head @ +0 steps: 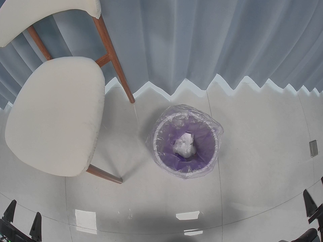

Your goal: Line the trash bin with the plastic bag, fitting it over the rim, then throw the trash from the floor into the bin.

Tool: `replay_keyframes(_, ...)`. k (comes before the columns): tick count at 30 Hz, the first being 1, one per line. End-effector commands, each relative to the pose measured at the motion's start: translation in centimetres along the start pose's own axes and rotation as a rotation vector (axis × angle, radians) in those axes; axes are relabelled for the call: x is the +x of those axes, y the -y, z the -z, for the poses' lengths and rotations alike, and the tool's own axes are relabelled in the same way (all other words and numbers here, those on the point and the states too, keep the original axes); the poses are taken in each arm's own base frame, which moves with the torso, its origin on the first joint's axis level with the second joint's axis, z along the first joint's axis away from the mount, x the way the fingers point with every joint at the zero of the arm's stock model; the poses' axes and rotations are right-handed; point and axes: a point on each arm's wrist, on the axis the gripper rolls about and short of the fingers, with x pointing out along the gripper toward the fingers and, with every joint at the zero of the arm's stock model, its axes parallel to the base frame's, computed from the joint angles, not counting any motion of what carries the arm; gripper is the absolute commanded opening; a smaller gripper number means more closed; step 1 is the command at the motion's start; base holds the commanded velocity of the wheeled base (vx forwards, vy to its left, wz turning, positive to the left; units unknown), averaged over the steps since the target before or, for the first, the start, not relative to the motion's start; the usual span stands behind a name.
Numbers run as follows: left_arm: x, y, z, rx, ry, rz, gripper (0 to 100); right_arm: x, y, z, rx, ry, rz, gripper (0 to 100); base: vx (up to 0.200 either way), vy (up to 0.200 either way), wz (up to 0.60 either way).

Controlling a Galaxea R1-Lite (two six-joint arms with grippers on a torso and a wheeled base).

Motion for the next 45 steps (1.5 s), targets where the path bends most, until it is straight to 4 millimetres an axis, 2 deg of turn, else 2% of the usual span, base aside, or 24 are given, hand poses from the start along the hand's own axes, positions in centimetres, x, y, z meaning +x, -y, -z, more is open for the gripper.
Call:
replay_keyframes(1, 0.02, 0.04, 0.58, 0.008, -0.010, 0.017, 100, -1.56, 0.01, 4.34, -0.013, 0.055, 0.086, 100, 0.000, 0.000, 0.00)
replay_keyframes(45, 0.01, 0.03, 0.58, 0.003, -0.009, 0.014, 100, -1.56, 0.01, 4.34, -0.021, 0.055, 0.085, 100, 0.000, 0.000, 0.00)
